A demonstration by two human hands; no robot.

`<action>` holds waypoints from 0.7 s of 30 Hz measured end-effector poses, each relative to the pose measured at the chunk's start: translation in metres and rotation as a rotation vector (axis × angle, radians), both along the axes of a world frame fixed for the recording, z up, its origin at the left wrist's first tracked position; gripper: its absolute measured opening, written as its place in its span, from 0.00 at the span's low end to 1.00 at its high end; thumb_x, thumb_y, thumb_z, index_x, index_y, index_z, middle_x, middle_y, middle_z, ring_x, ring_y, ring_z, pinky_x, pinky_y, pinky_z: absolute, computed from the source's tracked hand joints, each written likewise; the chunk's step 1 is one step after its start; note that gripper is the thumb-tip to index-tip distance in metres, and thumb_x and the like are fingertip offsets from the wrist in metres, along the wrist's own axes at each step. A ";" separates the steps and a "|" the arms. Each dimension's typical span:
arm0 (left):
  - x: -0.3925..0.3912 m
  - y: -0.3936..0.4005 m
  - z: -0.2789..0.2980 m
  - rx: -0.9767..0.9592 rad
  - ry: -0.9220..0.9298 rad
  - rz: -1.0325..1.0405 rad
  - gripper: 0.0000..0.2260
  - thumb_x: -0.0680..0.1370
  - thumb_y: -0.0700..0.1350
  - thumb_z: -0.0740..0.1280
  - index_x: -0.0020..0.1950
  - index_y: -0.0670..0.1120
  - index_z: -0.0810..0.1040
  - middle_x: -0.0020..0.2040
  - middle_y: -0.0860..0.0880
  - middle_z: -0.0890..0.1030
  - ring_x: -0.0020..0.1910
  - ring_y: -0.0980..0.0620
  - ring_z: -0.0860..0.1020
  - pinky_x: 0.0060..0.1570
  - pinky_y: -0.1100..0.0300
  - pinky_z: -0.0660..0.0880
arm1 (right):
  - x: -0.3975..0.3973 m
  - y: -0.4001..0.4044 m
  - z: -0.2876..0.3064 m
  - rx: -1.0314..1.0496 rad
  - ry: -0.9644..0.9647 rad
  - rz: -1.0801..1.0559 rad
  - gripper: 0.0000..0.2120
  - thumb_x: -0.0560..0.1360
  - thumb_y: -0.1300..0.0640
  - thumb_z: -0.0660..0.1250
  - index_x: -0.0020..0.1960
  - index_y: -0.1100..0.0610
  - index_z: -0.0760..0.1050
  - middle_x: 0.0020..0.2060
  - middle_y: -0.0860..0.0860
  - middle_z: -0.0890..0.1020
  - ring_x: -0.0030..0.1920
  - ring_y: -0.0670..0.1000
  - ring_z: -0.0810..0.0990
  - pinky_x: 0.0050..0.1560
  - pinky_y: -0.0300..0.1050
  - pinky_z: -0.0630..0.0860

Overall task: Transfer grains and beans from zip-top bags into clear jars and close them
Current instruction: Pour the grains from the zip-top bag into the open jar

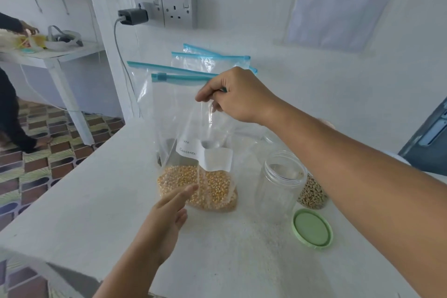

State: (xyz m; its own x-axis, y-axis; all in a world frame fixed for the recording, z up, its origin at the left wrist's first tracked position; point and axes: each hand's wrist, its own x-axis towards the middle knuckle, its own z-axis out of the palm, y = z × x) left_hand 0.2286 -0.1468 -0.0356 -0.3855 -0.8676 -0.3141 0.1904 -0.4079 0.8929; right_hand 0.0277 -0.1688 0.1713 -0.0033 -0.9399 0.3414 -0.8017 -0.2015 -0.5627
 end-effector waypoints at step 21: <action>0.000 -0.016 0.002 0.123 0.589 0.051 0.30 0.60 0.58 0.87 0.58 0.50 0.87 0.67 0.43 0.82 0.69 0.40 0.77 0.75 0.41 0.68 | 0.018 0.015 0.035 -0.254 -0.337 0.070 0.17 0.79 0.72 0.63 0.49 0.58 0.88 0.42 0.53 0.87 0.41 0.58 0.85 0.53 0.56 0.85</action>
